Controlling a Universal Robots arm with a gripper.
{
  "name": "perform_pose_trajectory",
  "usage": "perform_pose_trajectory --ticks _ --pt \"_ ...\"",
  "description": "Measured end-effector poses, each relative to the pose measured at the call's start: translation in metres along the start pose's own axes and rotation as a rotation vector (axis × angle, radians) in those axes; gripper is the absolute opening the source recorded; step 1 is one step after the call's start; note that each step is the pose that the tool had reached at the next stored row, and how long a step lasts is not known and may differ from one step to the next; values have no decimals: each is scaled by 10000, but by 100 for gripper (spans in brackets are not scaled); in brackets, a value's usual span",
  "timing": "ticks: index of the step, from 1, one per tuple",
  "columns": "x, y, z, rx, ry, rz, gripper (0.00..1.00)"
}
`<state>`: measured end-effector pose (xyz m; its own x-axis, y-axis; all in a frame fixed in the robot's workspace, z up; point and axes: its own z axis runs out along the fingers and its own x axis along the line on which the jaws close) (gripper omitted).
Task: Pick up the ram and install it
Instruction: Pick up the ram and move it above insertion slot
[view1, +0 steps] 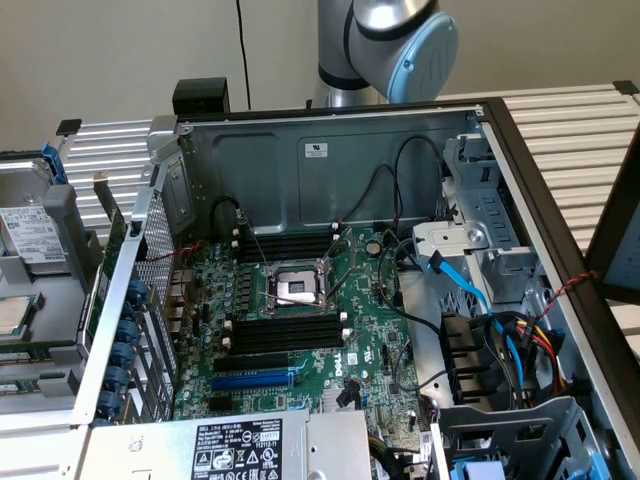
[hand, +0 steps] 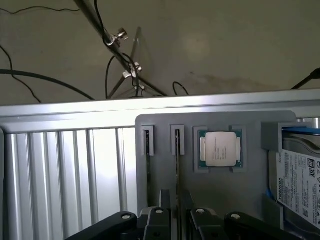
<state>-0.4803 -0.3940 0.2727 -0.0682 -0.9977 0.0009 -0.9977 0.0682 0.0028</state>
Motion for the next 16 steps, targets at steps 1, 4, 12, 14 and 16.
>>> perform_pose_trajectory --ticks 1,4,12,14,16 --pt "12 3 8 -1 1 1 23" --pt "44 5 34 1 0 0 23" --pt "121 0 129 0 1 0 23" --pt "130 -1 167 1 0 1 23" --pt "138 -1 203 0 1 0 23"
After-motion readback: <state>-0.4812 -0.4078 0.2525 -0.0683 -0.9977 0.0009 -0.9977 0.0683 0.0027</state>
